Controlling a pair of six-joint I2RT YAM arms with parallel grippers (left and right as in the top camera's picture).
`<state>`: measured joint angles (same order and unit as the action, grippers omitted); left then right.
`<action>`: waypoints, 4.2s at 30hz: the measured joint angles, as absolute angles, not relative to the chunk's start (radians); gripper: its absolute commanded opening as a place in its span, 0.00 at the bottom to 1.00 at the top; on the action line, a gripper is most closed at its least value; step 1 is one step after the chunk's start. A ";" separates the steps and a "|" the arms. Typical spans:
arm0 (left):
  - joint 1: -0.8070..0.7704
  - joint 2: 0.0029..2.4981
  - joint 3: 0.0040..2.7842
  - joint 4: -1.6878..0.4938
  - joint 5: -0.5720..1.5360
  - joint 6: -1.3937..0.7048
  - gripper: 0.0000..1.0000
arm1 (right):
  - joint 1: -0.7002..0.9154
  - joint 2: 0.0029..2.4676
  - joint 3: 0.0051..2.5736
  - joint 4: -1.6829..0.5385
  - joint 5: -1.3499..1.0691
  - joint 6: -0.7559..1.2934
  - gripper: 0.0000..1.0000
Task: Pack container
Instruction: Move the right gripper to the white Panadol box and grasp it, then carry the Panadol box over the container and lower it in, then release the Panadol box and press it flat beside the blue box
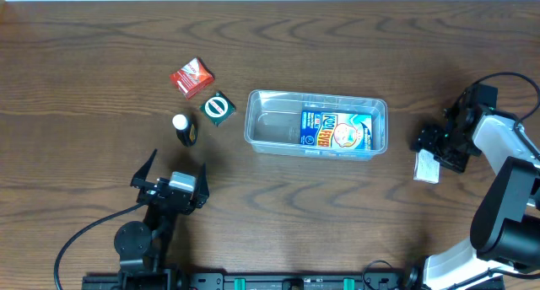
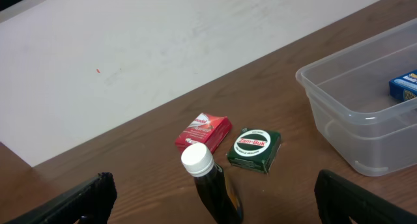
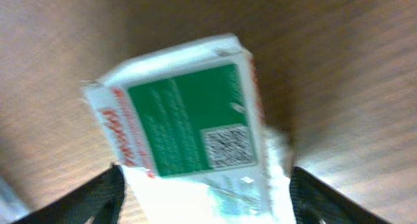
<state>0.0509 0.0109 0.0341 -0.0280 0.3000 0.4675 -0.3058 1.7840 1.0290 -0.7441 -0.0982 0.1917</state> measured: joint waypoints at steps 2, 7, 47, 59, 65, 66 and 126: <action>0.051 0.011 0.034 -0.028 0.300 0.467 0.98 | -0.306 1.784 1.029 -0.756 -0.068 0.182 0.67; 0.051 0.011 0.034 -0.028 0.300 0.467 0.98 | -0.306 1.784 1.029 -0.766 0.006 0.171 0.48; 0.051 0.011 0.034 -0.028 0.300 0.467 0.98 | -0.031 1.426 1.392 -0.950 -0.249 -0.102 0.46; 0.051 0.011 0.034 -0.028 0.300 0.467 0.98 | 0.418 1.479 1.392 -0.945 -0.054 -0.311 0.48; 0.051 0.011 0.034 -0.028 0.300 0.467 0.98 | 0.485 1.571 1.392 -0.949 0.059 -0.355 0.54; 0.051 0.011 0.034 -0.028 0.300 0.467 0.98 | 0.489 1.588 1.392 -0.953 0.073 -0.368 0.55; 0.051 0.011 0.034 -0.028 0.300 0.467 0.98 | 0.656 1.890 1.393 -0.598 0.196 0.585 0.01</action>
<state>0.0509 0.0109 0.0341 -0.0280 0.3000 0.4675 0.6559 1.8904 1.3926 -0.5983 0.1955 0.5846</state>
